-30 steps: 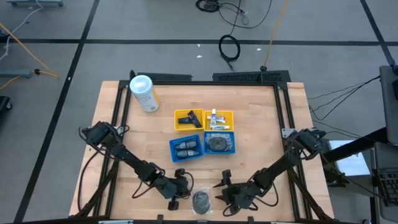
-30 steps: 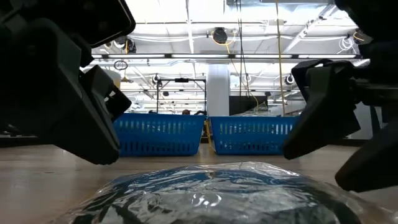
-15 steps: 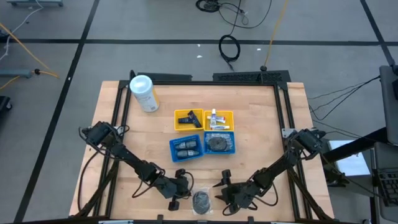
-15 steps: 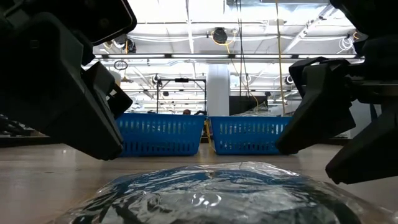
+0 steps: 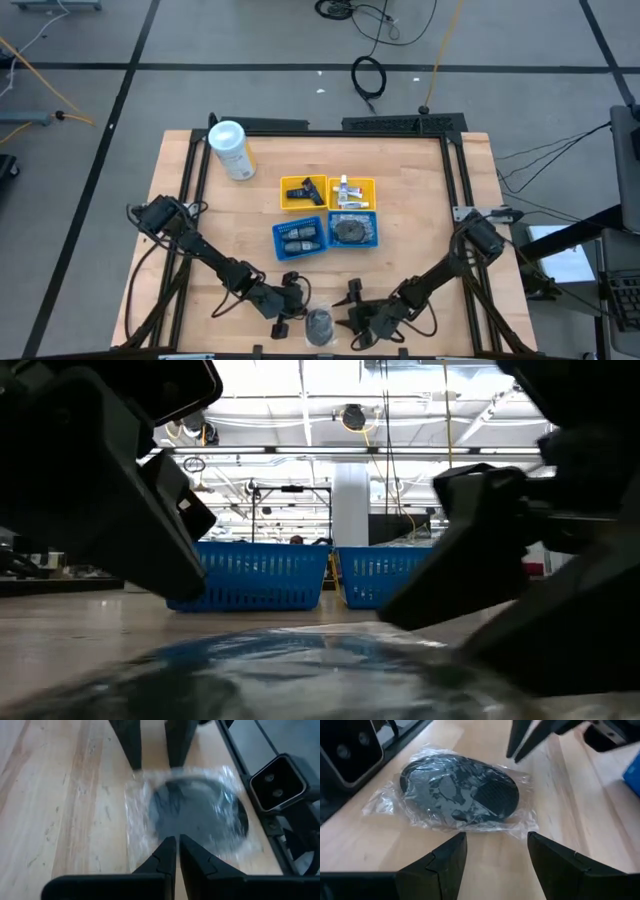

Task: Pick & Place Travel size toiletries
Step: Put the hairbrush into the right blue bin

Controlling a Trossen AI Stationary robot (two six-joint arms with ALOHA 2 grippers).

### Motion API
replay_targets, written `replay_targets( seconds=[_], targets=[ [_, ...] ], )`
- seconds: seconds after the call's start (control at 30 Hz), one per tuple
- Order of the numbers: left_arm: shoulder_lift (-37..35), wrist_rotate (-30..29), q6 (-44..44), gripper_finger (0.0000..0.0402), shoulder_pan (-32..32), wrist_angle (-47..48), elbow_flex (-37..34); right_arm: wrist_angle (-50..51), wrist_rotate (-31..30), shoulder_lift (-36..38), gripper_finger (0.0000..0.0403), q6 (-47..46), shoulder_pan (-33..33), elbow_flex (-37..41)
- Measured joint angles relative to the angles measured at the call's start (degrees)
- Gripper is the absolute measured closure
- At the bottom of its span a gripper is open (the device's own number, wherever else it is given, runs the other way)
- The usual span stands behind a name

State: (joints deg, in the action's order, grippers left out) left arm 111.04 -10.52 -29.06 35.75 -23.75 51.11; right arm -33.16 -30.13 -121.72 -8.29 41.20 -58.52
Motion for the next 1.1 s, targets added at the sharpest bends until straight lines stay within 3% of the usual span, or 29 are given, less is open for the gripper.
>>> replay_targets(
  seconds=[0.23,0.53,0.77,1.0,1.1],
  targets=[
    [0.3,0.0,0.0,0.0380,0.0,-1.4,0.0,1.4,1.9,-0.9,0.0193,3.0,-1.5,-2.6],
    [6.4,2.6,-5.4,0.0380,0.3,-5.0,0.2,1.2,1.6,-0.9,0.0193,3.4,-1.9,-2.5],
    [8.7,1.4,-2.8,0.0380,0.3,-9.5,0.2,0.6,1.8,-0.9,0.0193,3.3,-2.9,-2.7],
    [8.9,1.9,-2.1,0.0380,0.3,-9.3,0.1,3.4,-5.8,2.1,0.0193,9.0,-3.0,-2.5],
    [8.9,2.0,-1.9,0.0380,0.3,-9.8,0.1,2.8,-5.7,2.9,0.0193,9.1,-2.8,-2.7]
  ],
)
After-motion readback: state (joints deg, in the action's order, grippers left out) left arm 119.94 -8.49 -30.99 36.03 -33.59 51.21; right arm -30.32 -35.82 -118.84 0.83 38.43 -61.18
